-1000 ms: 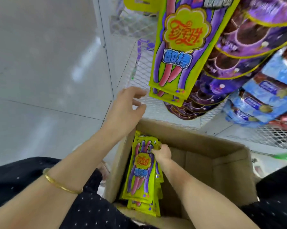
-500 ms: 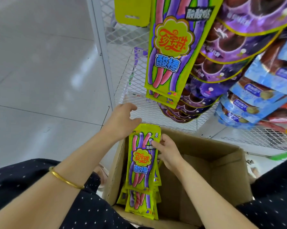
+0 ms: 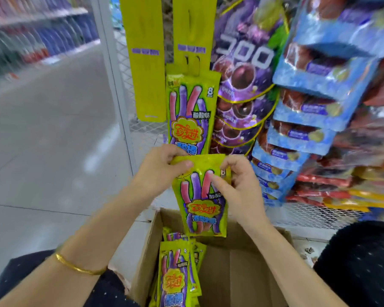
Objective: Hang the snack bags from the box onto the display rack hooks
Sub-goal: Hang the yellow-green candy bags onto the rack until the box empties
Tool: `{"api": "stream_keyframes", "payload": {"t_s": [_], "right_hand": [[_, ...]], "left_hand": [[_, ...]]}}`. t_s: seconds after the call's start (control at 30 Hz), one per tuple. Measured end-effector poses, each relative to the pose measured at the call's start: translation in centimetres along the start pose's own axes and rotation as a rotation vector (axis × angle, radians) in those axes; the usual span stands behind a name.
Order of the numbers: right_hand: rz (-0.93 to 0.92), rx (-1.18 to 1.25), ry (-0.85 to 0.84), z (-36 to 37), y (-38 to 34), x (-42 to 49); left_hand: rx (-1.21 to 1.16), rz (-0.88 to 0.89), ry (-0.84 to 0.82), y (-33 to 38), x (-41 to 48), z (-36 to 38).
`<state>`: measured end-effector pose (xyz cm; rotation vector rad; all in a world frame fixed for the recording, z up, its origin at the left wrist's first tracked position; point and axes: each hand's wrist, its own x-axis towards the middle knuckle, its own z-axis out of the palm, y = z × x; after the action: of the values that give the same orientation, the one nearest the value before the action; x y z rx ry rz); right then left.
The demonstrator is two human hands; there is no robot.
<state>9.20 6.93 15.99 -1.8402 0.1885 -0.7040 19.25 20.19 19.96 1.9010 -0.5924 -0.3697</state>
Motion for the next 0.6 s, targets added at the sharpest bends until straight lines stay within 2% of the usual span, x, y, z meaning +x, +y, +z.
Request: {"api": "stream_keyframes", "payload": {"t_s": [0.1, 0.2, 0.3, 0.43, 0.6], "right_hand": [[-0.125, -0.045, 0.02, -1.1, -3.8, 2.4], [-0.281, -0.083, 0.094, -1.5, -7.2, 4.8], [-0.346, -0.111, 0.139, -1.5, -9.4, 7.2], [-0.385, -0.111, 0.174, -0.9, -11.5, 10.0], [-0.427, -0.141, 0.276, 0.3, -12.9, 13.3]], "left_hand": [[0.031, 0.158, 0.056, 4.8, 0.9, -2.1], [-0.005, 0.321, 0.301, 8.9, 3.2, -4.2], [0.018, 0.39, 0.425, 11.7, 6.1, -5.3], [-0.009, 0.352, 0.454, 13.4, 8.6, -6.0], [-0.115, 0.284, 0.381, 14.6, 9.0, -6.5]]}}
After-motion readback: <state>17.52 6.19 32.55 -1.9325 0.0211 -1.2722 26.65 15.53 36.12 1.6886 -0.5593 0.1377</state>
